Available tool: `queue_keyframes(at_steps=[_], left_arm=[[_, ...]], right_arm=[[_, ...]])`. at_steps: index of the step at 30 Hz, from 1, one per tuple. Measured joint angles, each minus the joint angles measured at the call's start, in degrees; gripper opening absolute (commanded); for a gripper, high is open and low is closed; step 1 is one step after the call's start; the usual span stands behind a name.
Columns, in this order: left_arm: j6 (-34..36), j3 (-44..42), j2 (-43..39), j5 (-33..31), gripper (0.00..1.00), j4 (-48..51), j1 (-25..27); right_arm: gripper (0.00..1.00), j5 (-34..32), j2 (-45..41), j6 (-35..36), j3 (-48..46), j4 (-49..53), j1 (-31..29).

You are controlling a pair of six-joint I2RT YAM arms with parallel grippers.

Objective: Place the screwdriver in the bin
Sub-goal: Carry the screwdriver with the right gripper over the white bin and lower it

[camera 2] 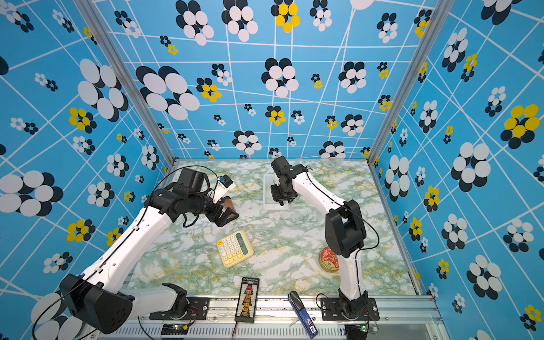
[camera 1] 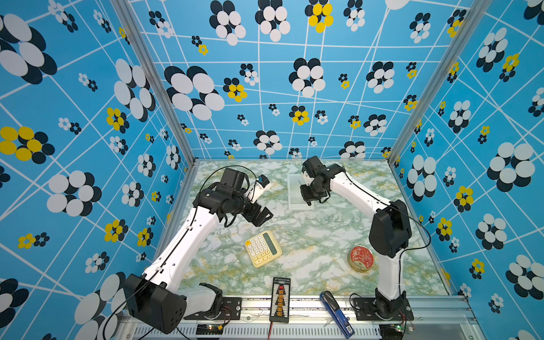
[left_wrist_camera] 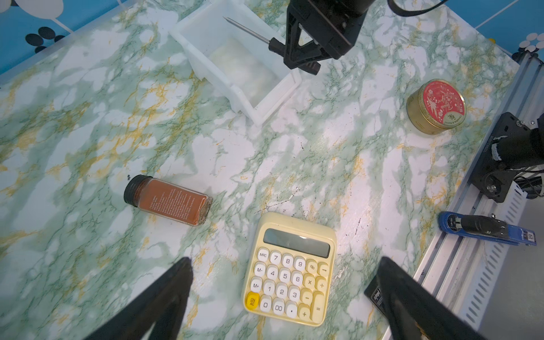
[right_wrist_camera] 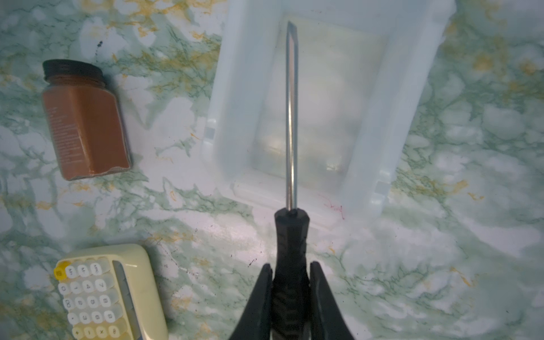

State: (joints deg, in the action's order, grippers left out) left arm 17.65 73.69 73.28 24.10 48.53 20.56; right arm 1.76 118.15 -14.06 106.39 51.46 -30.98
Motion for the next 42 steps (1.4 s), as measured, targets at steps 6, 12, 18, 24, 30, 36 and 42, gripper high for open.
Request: queue_keyframes(at_steps=[6, 12, 18, 24, 30, 36, 42], left_arm=[[0.2, 0.0, -1.4, -0.3, 0.99, 0.0, 0.0], [0.2, 0.0, -1.4, -0.5, 0.99, 0.0, 0.0], [0.2, 0.0, -1.4, -0.5, 0.99, 0.0, 0.0], [0.2, 0.0, -1.4, -0.5, 0.99, -0.1, 0.2], [0.2, -0.1, -1.4, -0.5, 0.99, -0.3, 0.2], [0.2, -0.2, -1.4, -0.5, 0.99, -0.3, 0.2], [0.2, -0.2, -1.4, -0.6, 0.99, -0.3, 0.2]], right_arm=[[0.18, -1.3, 7.8, 1.2, 9.6, 2.3, 0.0], [0.18, -2.5, 14.1, 1.7, 17.0, 4.2, 0.0], [0.18, -2.9, 16.7, 2.3, 17.5, 5.2, 0.0], [0.19, -3.0, 19.0, 2.8, 19.0, 5.4, 0.0], [0.20, -3.1, 21.6, 3.0, 21.4, 5.4, 0.0], [0.21, -3.2, 23.5, 3.0, 22.5, 5.6, 0.1], [0.24, -3.1, 25.2, 3.0, 23.5, 5.7, 0.0]])
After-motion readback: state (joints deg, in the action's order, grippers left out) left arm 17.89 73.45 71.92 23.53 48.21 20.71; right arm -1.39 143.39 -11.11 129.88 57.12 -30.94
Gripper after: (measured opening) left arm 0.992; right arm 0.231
